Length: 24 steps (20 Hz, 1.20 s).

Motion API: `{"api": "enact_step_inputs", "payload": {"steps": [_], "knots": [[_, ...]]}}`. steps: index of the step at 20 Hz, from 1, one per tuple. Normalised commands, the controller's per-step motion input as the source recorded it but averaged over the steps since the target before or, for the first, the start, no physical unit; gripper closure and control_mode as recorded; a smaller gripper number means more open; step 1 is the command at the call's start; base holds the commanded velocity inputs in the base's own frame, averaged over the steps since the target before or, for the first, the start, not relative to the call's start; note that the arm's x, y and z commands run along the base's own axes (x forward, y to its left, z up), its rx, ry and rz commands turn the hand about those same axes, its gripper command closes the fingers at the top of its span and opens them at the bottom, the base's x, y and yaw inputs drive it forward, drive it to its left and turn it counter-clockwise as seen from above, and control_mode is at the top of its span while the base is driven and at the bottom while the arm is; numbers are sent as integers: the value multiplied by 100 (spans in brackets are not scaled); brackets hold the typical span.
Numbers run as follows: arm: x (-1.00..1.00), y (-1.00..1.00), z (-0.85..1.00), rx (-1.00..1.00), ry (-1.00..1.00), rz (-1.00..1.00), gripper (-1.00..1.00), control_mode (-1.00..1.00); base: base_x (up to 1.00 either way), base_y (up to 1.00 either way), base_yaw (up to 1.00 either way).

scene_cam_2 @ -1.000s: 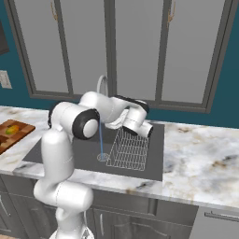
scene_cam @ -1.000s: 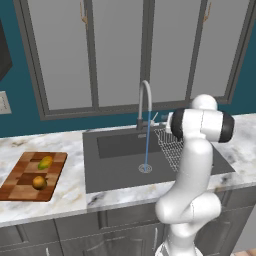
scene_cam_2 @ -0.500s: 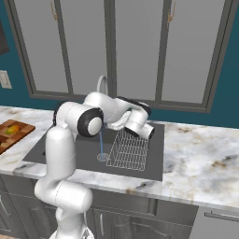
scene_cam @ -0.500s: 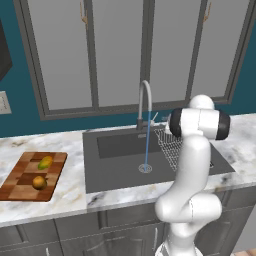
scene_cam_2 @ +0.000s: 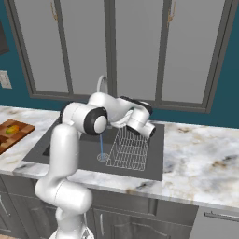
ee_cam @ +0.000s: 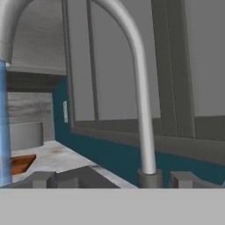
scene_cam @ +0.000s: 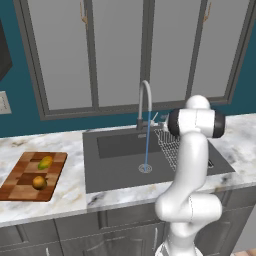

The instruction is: Pick the mango, mango from the sink and place them on the cutting board to airdry. Then turn off the sink faucet.

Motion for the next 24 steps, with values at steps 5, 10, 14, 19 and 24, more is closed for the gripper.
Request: {"api": "enact_step_inputs", "payload": {"steps": [5,10,14,19,24], "knots": [[35,-6,-17,1,1,-1,-100,-100,0,0,0],[35,-8,-13,1,1,-1,-100,-100,0,0,0],[41,-1,-3,1,0,0,-100,-100,0,0,0],[31,-1,-12,2,0,0,-100,-100,0,0,0],[17,-1,-23,1,0,0,-100,-100,0,0,0]]}}
